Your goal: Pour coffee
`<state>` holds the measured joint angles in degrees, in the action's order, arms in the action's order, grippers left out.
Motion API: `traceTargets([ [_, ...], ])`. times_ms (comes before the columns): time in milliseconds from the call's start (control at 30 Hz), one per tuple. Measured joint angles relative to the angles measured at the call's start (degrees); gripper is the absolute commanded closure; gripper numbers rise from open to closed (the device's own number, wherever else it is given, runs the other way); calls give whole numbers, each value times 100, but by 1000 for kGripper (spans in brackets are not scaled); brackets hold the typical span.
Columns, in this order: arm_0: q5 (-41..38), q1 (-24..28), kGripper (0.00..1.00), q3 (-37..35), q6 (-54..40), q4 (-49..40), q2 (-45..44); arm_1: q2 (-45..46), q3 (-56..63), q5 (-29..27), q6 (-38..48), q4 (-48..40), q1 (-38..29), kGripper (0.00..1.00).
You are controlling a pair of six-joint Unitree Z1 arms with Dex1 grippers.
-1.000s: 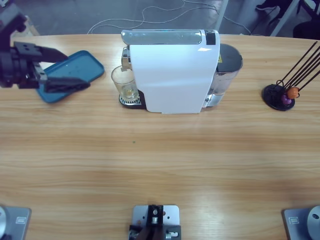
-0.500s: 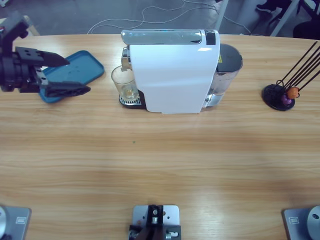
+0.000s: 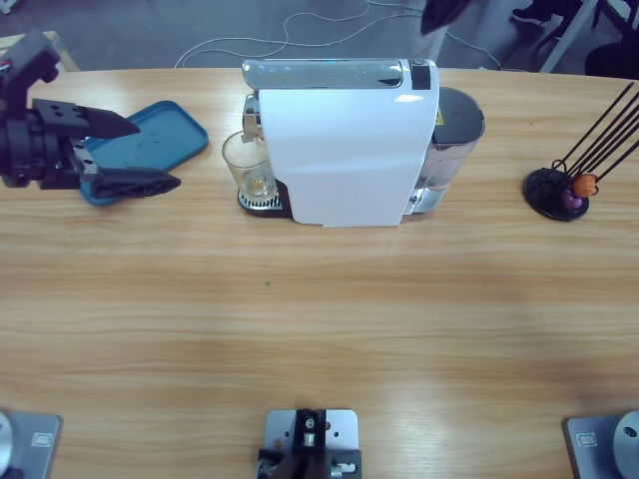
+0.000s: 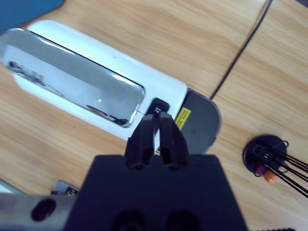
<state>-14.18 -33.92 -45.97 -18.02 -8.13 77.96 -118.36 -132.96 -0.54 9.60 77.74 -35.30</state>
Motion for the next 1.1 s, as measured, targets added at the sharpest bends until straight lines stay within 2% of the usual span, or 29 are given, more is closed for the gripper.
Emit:
traceTargets([
  [1100, 47, 0, 0, 0, 0, 18, 11, -171, 129, 22, -31, -15, 0, 1000],
])
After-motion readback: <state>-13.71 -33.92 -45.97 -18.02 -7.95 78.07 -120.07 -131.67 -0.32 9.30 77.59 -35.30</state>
